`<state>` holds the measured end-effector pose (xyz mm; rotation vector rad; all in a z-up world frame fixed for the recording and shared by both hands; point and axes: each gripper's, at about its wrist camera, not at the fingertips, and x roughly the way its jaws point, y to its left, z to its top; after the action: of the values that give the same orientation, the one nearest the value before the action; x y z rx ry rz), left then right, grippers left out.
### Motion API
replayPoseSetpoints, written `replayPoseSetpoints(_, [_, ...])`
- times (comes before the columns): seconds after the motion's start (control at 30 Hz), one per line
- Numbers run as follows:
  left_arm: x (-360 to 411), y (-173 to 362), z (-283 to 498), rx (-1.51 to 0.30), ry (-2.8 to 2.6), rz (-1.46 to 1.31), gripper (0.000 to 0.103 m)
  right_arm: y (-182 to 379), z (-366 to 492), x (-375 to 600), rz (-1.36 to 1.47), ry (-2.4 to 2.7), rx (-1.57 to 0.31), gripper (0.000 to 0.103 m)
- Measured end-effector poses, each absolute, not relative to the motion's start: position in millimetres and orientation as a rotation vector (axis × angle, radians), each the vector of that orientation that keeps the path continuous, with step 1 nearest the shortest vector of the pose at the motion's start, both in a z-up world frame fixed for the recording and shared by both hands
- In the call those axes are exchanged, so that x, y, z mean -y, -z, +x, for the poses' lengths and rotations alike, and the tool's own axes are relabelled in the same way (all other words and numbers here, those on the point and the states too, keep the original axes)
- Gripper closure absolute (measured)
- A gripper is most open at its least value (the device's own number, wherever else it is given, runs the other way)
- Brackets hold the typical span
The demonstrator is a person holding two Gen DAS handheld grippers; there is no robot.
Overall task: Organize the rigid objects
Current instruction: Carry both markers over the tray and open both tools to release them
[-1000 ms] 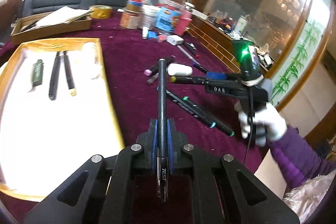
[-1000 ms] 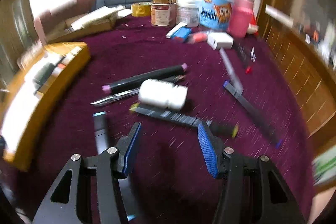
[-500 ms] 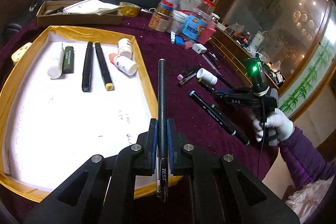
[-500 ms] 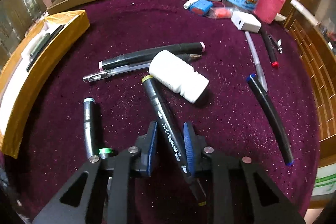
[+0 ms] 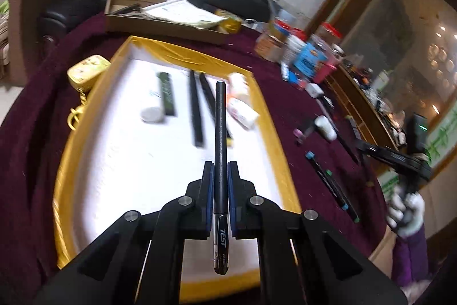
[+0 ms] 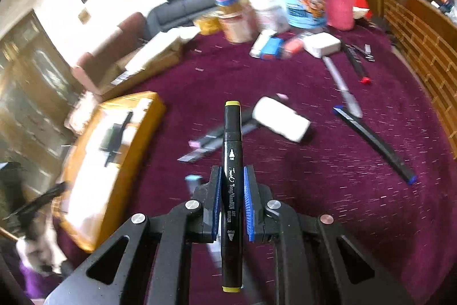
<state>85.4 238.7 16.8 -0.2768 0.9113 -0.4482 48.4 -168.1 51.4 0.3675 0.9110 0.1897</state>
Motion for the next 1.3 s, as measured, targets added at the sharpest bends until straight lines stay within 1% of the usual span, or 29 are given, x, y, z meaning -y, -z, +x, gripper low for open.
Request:
replayPoseSetpoints(0.2, [-249, -6, 124, -0.965, 0.354, -0.244, 0.096, -59, 70, 92, 0.378, -0.322, -0.935, 0.090])
replayPoseSetpoints(0.63, [-271, 12, 171, -1.054, 0.225, -0.222, 0.096, -26, 138, -51, 0.408, -0.487, -1.064, 0.090])
replayPoseSetpoints(0.93, [-276, 20, 191, -1.080, 0.206, -0.231, 0.096, 6, 171, -94, 0.499, -0.462, -1.153, 0.090])
replayPoseSetpoints(1.13, [-275, 20, 194, -1.078, 0.213, -0.225, 0.096, 16, 180, -107, 0.474, -0.419, -1.171, 0.090])
replayPoseSetpoints(1.2, [-275, 19, 194, -1.076, 0.214, -0.226, 0.093, 16, 181, -110, 0.455, -0.406, -1.173, 0.090])
replayPoseSetpoints(1.27, [-274, 17, 194, -1.072, 0.220, -0.224, 0.087, 15, 182, -112, 0.441, -0.395, -1.173, 0.090])
replayPoseSetpoints(1.3, [-274, 16, 194, -1.067, 0.219, -0.223, 0.081, 14, 181, -113, 0.431, -0.383, -1.167, 0.089])
